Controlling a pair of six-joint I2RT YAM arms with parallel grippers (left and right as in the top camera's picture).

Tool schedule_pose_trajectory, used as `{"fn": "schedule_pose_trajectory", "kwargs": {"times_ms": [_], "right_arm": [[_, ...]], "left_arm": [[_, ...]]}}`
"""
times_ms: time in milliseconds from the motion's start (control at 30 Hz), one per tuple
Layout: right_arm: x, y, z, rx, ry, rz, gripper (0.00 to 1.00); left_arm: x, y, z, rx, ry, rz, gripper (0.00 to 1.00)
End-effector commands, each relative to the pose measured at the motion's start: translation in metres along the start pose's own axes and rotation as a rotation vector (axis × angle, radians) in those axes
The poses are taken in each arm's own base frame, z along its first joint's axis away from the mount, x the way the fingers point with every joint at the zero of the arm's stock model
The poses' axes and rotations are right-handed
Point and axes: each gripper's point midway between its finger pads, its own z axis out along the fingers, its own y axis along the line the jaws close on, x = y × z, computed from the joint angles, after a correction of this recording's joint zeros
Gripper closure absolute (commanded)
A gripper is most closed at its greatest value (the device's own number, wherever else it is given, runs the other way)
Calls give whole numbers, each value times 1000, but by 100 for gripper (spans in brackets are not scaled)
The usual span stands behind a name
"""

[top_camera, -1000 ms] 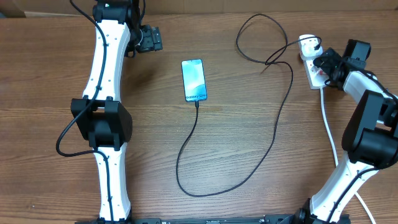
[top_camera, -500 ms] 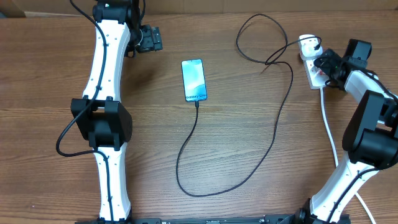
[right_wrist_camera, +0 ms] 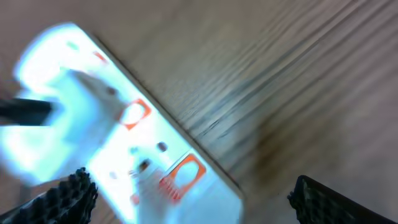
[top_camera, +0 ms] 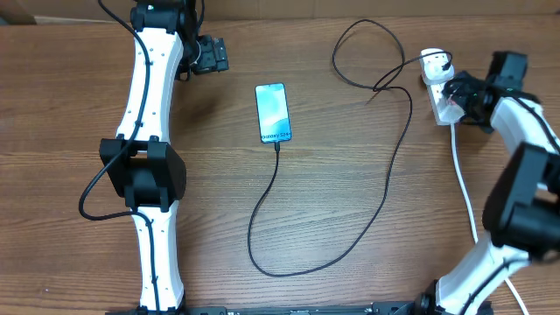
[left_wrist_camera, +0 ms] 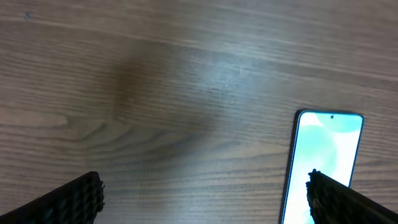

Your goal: Plug charger to phone and switch on socket

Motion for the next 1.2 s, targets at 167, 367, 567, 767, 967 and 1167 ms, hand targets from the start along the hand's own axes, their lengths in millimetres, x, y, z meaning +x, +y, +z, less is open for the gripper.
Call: {"fn": "schedule_pose_trajectory", "kwargs": {"times_ms": [167,367,567,767,967,1167], "right_arm": [[-50,16,-151,-74,-213,9,0],[-38,20,-235,-154,-261,2,0],[-20,12,-296,-189,-315,0,0],[-1,3,-322,-194,-325,-1,0],[15,-5,-311,-178,-292,-1,0],[28,-4,-286,-195,-248,-5,0]], "left_arm": [[25,-20,-8,119,104,64,0],[21,-37,-46,224,49,134,0],[23,-39,-112,230,-58,157,0],[43,-42,-161,178,-113,203,0],[65,-54,-214,201,-193,252,0],[98,-31,-274,175,-267,249,1]]}}
